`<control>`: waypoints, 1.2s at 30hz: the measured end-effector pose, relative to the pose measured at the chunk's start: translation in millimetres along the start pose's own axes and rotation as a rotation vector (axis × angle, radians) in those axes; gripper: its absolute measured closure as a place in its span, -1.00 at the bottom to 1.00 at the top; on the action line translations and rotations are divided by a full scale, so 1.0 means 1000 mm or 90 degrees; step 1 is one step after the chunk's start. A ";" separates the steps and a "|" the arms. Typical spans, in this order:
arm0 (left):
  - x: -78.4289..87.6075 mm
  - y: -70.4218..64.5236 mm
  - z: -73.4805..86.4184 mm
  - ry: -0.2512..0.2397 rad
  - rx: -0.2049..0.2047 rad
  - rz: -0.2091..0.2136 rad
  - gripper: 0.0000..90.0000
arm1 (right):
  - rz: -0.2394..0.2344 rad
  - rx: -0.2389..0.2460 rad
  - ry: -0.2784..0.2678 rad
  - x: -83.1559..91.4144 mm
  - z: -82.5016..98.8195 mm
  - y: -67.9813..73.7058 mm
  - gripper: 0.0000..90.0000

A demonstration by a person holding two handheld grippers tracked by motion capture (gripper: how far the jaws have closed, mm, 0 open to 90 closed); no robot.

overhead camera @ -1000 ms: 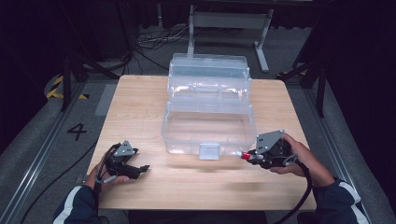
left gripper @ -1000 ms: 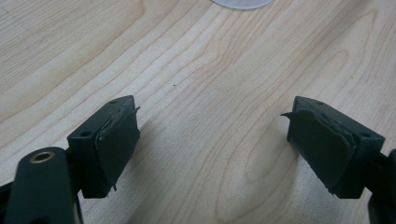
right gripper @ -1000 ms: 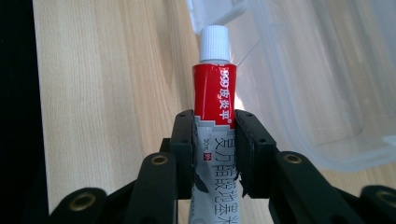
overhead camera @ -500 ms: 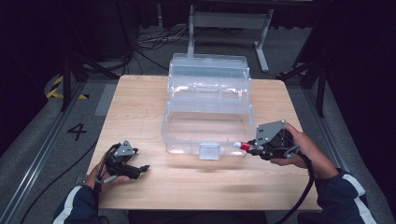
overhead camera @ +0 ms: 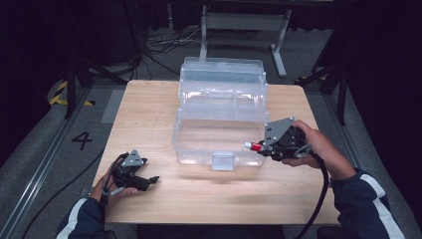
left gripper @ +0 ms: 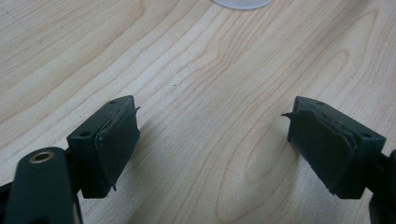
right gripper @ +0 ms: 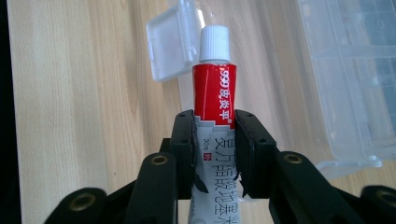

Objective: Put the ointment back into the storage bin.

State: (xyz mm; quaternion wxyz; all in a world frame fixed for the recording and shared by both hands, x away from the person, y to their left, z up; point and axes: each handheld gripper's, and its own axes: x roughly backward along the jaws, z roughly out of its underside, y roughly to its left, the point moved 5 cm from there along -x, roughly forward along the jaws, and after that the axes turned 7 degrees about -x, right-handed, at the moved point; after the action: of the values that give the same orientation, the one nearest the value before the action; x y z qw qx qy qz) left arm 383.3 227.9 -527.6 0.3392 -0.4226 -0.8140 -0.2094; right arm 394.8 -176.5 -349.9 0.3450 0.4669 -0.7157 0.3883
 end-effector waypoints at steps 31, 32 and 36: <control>0.000 0.000 0.000 0.000 0.002 -0.002 -0.64 | -0.012 -0.005 0.062 -0.046 -0.037 -0.037 0.57; 0.000 0.000 0.000 0.000 0.002 -0.002 -0.64 | -0.012 -0.003 0.064 -0.048 -0.037 -0.038 0.57; 0.000 0.000 0.000 0.000 0.002 -0.002 -0.64 | -0.021 -0.008 0.079 -0.061 -0.039 -0.042 0.57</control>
State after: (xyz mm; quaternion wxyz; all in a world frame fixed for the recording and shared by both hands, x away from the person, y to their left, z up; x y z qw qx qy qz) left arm 383.0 227.9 -527.6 0.3395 -0.4205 -0.8150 -0.2090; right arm 458.7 -129.0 -374.3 0.3983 0.4515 -0.6875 0.4060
